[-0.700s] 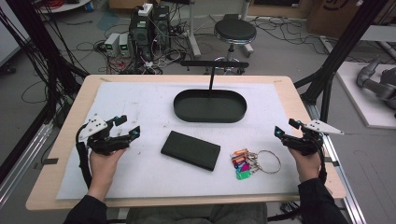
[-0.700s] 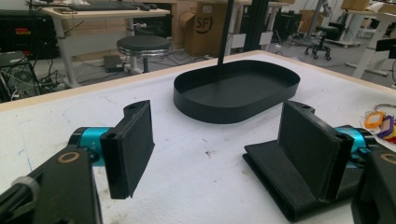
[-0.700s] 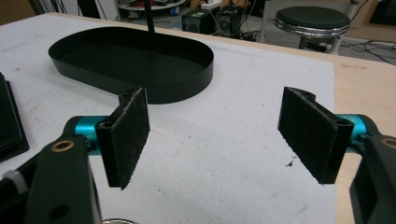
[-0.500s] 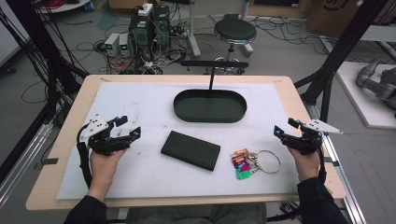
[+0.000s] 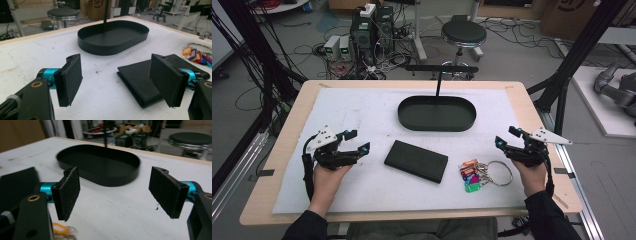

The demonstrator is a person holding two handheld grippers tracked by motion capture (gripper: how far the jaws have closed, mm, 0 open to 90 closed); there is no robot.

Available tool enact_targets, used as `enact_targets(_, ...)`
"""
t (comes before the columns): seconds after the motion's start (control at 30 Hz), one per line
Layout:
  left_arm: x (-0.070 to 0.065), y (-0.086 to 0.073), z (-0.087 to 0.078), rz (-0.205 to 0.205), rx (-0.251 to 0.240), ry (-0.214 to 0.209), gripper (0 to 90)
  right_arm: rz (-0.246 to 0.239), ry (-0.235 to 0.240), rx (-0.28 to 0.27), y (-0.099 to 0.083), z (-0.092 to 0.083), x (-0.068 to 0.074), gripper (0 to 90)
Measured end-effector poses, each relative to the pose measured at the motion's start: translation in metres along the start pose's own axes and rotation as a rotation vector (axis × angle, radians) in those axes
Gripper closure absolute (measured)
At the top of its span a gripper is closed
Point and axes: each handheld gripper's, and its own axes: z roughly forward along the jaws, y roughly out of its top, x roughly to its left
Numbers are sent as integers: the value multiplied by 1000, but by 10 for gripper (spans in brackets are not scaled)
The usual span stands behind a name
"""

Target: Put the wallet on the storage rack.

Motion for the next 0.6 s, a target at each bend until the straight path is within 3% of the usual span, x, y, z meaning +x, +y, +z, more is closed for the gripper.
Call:
enact_targets(0.1,-2,-1,1,0,9,-6,267,-28,69,6,2,12,20,262)
enact_targets(0.17,-3,-2,1,2,11,-10,267,-36,84,15,2,15,25,264)
enact_targets(0.27,-3,-4,2,-3,18,-12,267,-95,165,40,3,30,52,275)
enact_targets(0.3,-4,-4,2,-7,17,-12,267,-95,165,40,3,30,52,275)
enact_targets(0.4,-5,-5,4,-10,23,-15,267,-149,249,92,1,43,76,303)
enact_targets(0.43,-5,-5,4,-10,23,-15,267,-149,249,92,1,43,76,303)
enact_targets(0.5,-5,-6,5,-14,26,-14,267,-188,284,117,0,48,87,340)
enact_targets(0.53,-6,-6,5,-11,31,-16,267,-231,306,134,-1,52,96,352)
enact_targets(0.57,-6,-6,5,-11,31,-16,267,-231,306,134,-1,52,96,352)
enact_targets(0.6,-7,-7,6,-10,30,-12,267,-260,328,166,-3,57,104,359)
